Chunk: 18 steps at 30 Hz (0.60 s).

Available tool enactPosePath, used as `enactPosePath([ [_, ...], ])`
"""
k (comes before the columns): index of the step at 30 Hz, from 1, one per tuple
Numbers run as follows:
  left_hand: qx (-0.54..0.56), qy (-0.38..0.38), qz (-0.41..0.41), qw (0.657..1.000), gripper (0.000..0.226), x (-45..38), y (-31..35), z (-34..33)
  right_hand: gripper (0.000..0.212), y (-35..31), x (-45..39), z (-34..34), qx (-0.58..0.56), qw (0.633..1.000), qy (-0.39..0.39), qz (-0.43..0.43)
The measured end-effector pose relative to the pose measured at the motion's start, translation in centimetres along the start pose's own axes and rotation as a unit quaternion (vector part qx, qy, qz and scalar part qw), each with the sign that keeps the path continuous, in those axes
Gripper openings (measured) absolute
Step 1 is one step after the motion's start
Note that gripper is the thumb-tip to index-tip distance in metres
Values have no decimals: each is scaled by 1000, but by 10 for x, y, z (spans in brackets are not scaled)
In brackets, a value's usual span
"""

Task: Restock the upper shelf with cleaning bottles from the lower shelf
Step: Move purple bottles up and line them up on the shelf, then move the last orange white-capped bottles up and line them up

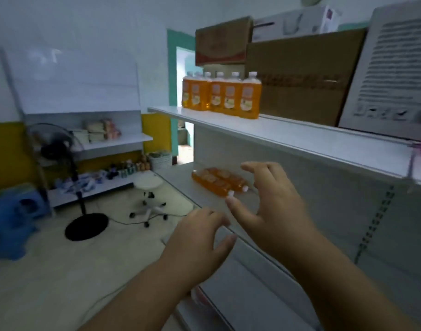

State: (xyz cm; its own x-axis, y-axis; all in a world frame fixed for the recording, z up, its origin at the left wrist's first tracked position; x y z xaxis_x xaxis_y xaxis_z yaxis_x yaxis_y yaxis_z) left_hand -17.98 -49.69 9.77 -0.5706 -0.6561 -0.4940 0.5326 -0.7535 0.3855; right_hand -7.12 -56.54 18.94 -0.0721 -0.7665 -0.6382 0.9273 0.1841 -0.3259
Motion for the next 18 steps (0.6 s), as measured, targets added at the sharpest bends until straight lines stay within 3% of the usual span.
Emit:
enactPosePath([
  [9, -1, -41, 59, 997, 31, -38, -146, -31, 65, 48, -62, -147, -15, 995, -72, -67],
  [18, -15, -128, 13, 992, 36, -160, -220, -107, 55, 159, -147, -222, -21, 984, -68, -163],
])
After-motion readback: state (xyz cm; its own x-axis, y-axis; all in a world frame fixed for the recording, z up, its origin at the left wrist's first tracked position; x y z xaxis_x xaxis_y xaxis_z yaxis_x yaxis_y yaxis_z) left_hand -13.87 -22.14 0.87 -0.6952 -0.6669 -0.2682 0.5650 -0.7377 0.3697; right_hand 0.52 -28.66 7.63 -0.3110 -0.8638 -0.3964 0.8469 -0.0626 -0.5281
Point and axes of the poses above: each hand's wrist, its own x-axis away from the middle knuckle, its own z-axis out of the back of the hand, y = z × x, the point moved 8 cm from there along -x, towards the middle knuckle
